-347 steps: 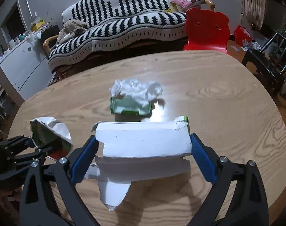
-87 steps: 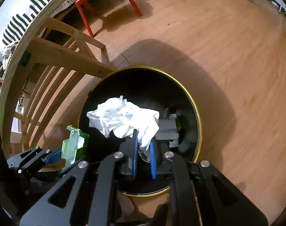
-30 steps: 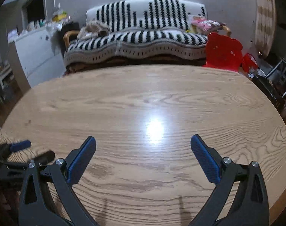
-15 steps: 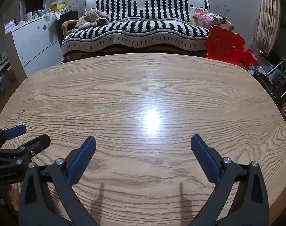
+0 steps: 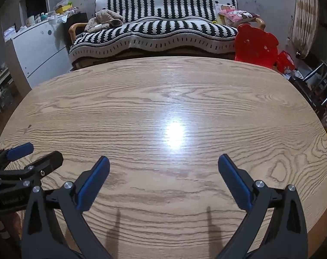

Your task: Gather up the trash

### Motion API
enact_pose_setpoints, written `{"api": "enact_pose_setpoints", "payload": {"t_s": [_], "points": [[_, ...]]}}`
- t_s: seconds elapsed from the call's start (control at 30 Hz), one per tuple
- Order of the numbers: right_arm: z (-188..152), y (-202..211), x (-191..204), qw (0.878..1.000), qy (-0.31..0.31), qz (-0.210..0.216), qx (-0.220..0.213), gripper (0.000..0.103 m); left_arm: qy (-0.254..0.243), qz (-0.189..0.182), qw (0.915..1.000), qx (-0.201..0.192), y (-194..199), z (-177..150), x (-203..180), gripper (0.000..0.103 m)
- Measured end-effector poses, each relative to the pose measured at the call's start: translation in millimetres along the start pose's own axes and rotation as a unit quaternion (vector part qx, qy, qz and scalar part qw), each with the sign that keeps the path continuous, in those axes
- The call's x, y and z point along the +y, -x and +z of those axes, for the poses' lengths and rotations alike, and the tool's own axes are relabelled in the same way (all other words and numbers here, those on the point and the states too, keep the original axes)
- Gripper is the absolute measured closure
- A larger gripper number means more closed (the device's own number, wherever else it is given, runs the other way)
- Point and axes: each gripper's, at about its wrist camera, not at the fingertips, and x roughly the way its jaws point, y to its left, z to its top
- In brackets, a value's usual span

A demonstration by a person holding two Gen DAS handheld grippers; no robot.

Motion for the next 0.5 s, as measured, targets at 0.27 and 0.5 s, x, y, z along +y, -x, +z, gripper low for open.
{"api": "enact_pose_setpoints", "payload": {"t_s": [0.27,0.5], "points": [[-5.8,6.3,-18.1,1.000,-0.026,-0.009,-0.003,0.006,-0.007,0.014,0.9998,0.009,-0.9,-5.3,-1.2,0.006],[-8.6,12.4,-24.5,0.999,-0.035,-0.012,-0.007,0.006,-0.006,0.011,0.9999,0.006,2.5,-6.9,-1.1,0.006]]}}
